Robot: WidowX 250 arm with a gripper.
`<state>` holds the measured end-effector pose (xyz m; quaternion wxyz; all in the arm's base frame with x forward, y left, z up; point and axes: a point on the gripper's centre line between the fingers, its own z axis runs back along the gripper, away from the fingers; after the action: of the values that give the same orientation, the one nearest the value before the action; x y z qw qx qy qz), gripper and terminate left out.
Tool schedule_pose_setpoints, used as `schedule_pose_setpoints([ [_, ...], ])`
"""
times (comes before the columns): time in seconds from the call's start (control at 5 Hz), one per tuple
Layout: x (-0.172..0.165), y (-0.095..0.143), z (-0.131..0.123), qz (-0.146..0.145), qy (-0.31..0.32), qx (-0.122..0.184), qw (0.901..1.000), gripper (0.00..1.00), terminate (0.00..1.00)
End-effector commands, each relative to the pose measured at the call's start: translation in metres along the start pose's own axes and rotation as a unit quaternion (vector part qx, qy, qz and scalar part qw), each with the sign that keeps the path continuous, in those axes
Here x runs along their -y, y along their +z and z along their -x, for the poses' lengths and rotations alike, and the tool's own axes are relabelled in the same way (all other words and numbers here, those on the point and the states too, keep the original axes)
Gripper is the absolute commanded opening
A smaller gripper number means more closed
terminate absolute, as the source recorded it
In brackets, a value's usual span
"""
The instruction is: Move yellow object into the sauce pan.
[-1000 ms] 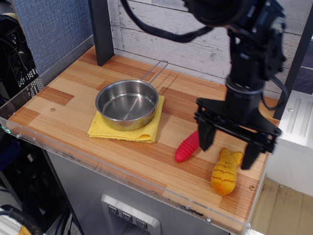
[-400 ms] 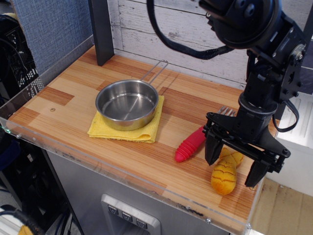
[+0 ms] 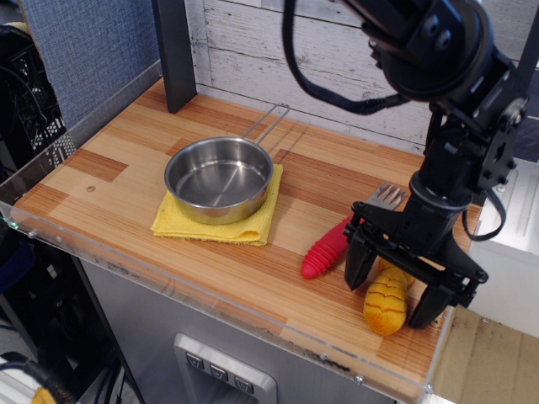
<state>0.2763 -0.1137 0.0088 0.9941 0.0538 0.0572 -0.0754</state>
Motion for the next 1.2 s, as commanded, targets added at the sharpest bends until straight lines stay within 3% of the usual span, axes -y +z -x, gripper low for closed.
schedule_pose_setpoints([
  [0.0,-0.004,-0.002,-0.007,-0.024,-0.006,-0.005,0.9997,1.0,0.0],
  [0.2,-0.004,-0.001,-0.007,-0.024,-0.007,-0.001,0.9997,0.0,0.0],
  [0.6,-0.01,0.013,-0.007,-0.02,-0.027,0.007,0.9994,0.0,0.0],
  [0.8,-0.025,0.049,0.005,0.016,-0.038,0.063,0.9971,0.0,0.0],
  [1.0,-0.065,0.068,0.017,0.067,-0.045,0.107,0.991,0.0,0.0],
])
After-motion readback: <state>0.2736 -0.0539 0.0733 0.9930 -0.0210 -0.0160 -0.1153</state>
